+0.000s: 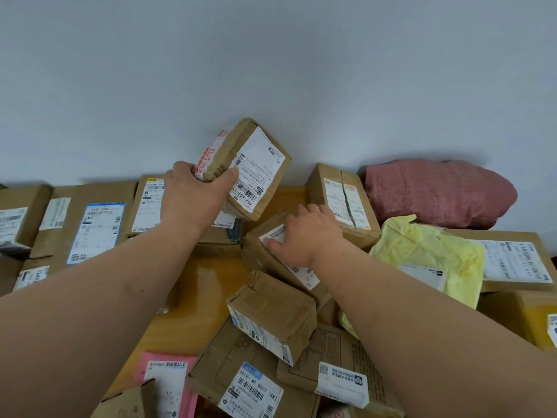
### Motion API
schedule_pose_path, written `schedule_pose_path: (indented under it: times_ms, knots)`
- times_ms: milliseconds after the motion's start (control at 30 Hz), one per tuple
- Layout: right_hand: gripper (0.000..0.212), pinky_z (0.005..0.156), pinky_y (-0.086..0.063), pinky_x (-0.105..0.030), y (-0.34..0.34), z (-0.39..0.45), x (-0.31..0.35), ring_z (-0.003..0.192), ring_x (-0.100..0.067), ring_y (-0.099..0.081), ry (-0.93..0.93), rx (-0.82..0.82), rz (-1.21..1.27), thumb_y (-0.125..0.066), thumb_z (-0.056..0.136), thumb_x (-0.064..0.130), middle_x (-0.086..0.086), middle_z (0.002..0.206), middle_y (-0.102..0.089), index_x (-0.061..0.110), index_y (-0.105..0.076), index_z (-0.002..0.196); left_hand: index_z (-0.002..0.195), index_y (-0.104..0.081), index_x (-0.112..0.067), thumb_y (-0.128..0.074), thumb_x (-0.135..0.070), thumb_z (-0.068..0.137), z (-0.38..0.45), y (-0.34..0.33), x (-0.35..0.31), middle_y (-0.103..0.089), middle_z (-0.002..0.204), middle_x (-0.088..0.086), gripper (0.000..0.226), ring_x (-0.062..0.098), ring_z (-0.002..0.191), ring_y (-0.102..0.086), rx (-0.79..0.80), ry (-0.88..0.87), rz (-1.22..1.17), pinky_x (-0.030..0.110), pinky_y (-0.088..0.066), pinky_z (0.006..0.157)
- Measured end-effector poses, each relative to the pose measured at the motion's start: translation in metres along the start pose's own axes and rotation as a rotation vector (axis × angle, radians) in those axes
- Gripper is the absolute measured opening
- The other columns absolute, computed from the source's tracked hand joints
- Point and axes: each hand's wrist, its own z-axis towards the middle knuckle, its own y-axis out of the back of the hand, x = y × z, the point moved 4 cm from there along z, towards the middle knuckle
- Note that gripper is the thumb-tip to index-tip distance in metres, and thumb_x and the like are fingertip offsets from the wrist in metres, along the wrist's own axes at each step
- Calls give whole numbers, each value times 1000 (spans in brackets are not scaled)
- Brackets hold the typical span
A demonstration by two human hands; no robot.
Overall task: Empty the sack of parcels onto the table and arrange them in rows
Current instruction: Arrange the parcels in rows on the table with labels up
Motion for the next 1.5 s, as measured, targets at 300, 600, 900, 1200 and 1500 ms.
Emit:
schedule_pose_path:
  times_ms: [300,600,900,1200,1500]
  knots:
    - [111,115,15,-61,-4,0,8,131,-35,-45,-2,228,51,-47,62,94,-9,125,-60,29,-25,149,120,-52,-24,-59,-86,56,-4,9,6,-64,111,2,89,21,97,-65,34,0,-32,45,-60,80]
    - [110,117,-11,-62,17,4,-2,137,-40,-32,-145,316,294,-68,58,80,-11,138,-45,34,-22,146,117,-53,-23,-64,-76,59,-11,23,10,-67,107,-2,80,16,94,-68,48,38,-175,44,-60,81]
    - [114,102,-44,-53,33,4,-18,116,-33,-56,-182,459,829,-79,43,71,-6,133,-52,42,-33,143,102,-54,-20,-68,-53,86,-12,38,16,-65,89,-8,39,5,74,-62,-30,139,-391,22,-44,56]
    - [127,111,-32,-59,46,24,-9,142,-44,-28,-505,9,751,-46,60,96,-20,156,-28,23,-8,157,108,-49,-17,-71,-52,84,-10,53,18,-59,90,-9,47,-1,72,-57,-135,105,-424,18,-41,54]
    - [111,119,-19,-52,6,17,23,151,-32,-9,-39,58,430,-67,78,65,-2,166,-8,25,-2,159,105,-55,-20,-71,-59,79,-8,51,34,-65,96,-4,49,5,78,-62,-122,100,-319,25,-45,58]
